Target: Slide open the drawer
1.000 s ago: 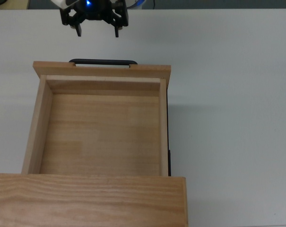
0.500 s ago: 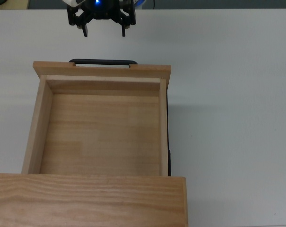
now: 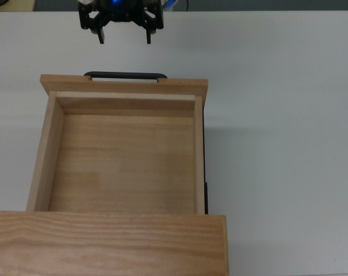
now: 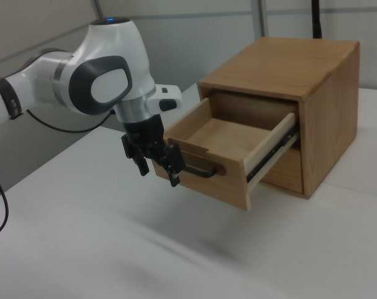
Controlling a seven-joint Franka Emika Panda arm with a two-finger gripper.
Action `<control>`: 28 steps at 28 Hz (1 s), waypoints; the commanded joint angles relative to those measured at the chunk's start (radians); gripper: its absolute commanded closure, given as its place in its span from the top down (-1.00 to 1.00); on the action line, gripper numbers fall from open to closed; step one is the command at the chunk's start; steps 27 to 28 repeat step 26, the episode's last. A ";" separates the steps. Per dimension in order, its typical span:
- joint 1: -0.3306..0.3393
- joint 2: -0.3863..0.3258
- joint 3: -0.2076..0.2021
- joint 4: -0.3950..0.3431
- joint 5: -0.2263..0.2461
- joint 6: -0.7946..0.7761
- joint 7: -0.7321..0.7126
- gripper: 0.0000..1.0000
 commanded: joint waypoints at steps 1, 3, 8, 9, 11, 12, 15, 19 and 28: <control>0.000 0.015 -0.003 0.046 -0.002 -0.013 -0.025 1.00; 0.000 0.016 -0.006 0.056 0.000 -0.013 -0.025 1.00; 0.000 0.015 -0.007 0.059 -0.001 -0.015 -0.025 1.00; 0.000 0.013 -0.007 0.059 -0.002 -0.015 -0.024 1.00; 0.000 0.012 -0.007 0.059 -0.002 -0.018 -0.024 1.00; 0.000 0.012 -0.007 0.059 -0.002 -0.018 -0.024 1.00; 0.000 0.012 -0.007 0.059 -0.002 -0.019 -0.024 1.00; 0.000 0.012 -0.006 0.059 -0.002 -0.025 -0.024 1.00; 0.001 0.012 -0.004 0.059 0.000 -0.025 -0.022 1.00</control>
